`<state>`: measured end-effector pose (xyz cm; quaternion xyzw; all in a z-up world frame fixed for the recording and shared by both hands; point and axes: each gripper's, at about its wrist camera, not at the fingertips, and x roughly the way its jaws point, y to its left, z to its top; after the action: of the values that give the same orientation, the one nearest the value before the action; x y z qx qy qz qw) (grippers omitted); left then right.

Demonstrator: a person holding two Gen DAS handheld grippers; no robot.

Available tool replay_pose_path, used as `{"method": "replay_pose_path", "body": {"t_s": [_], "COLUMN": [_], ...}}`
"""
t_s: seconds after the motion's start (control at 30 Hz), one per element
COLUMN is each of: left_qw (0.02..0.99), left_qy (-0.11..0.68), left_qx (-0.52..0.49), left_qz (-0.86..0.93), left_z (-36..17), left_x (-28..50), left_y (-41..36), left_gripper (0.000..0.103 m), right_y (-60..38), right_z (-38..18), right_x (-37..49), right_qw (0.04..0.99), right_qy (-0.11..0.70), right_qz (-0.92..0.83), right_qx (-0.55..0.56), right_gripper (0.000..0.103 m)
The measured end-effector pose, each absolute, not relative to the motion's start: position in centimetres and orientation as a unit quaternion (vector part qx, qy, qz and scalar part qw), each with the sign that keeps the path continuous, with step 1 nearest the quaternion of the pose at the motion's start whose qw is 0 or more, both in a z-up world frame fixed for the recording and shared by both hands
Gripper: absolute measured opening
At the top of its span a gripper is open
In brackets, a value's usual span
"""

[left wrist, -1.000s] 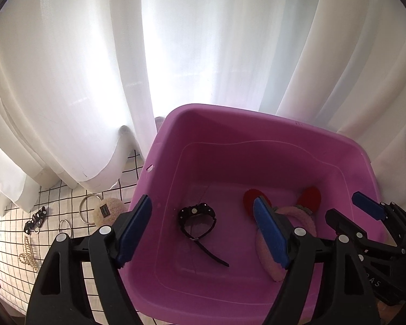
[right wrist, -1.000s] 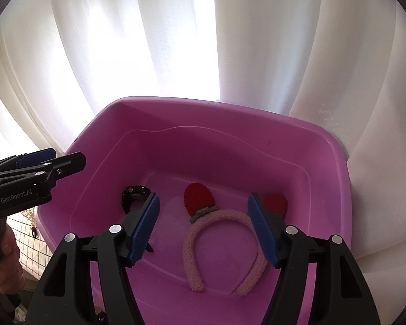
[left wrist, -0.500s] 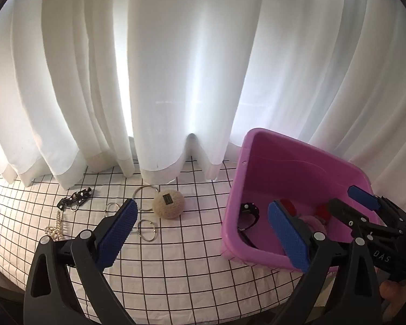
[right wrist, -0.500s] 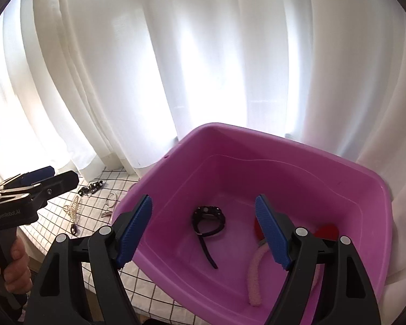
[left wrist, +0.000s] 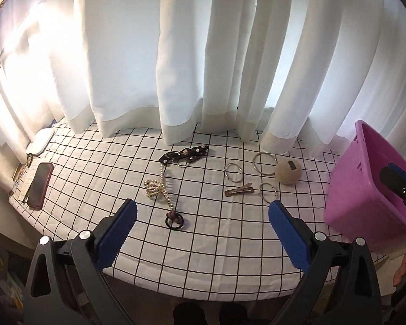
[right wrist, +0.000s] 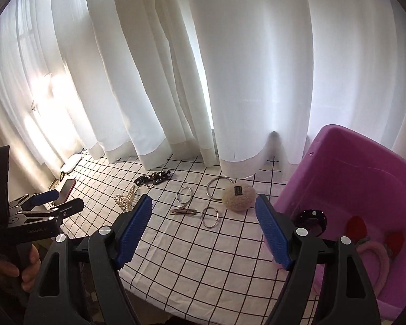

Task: Organize jewelry
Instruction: 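Lift both grippers out of the pink tub back over the table, then grasp the black hair tie with the left gripper while the right gripper grasps the silver bangle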

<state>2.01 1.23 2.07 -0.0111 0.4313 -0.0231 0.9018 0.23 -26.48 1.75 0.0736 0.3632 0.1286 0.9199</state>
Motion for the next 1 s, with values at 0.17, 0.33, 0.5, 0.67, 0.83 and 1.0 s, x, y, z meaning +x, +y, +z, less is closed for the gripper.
{"method": "replay_pose_path", "body": {"t_s": [0.17,0.33,0.5,0.67,0.83,1.0], "left_qw": [0.895,0.884,0.874,0.865,0.861,0.86], "left_qy": [0.445,0.467,0.486,0.501,0.508,0.51], "left_qx": [-0.025,-0.023,-0.019,-0.016,-0.019,-0.025], "left_qz": [-0.001,0.014,0.006,-0.019,-0.027,-0.011], "left_z": [0.0,-2.8,-5.4,-7.4,-8.7,-10.0], "left_x": [2.3,3.0,3.6,4.2,4.4,4.7], "left_y": [7.2,12.1,14.5,14.8,13.9,12.3], "left_gripper": [0.096,0.096,0.096,0.096,0.096,0.096], "right_y": [-22.5,-18.9,-16.7,-15.9,-16.5,-17.8], "right_z": [0.2,-1.5,-2.7,-3.7,-5.0,-7.6], "right_x": [0.3,0.1,-0.1,-0.3,-0.3,1.4], "right_qw": [0.911,0.905,0.9,0.897,0.891,0.882], "right_qy": [0.387,0.405,0.42,0.428,0.444,0.464], "right_qz": [0.119,0.102,0.078,0.052,0.034,0.033], "right_qx": [0.08,0.084,0.091,0.1,0.09,0.081], "right_gripper": [0.075,0.075,0.075,0.075,0.075,0.075]}}
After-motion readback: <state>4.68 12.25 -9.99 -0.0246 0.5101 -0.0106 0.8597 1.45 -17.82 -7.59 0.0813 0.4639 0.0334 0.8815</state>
